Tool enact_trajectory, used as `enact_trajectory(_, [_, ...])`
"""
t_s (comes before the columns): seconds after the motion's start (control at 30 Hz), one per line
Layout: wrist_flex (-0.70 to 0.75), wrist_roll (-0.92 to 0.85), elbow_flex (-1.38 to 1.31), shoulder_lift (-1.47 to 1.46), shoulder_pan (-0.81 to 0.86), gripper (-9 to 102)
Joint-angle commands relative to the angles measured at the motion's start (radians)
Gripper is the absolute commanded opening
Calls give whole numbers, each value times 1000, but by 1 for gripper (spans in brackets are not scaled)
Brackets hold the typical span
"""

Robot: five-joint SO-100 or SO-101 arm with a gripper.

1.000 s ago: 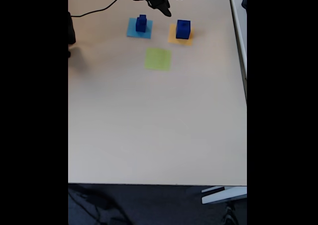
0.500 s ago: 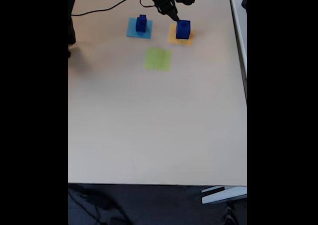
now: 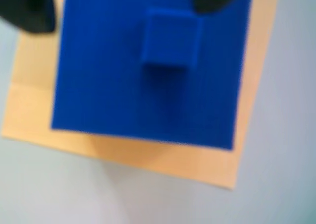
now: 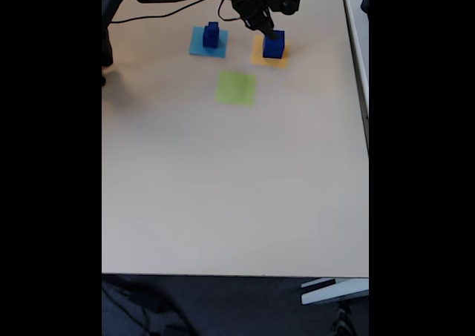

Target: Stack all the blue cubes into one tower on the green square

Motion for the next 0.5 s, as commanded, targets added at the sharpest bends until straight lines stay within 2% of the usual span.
enact_trajectory(0.0, [-38,8,-69,9,-5,13])
enact_trajectory(0.47, [-132,54,-67,-23,-44,12])
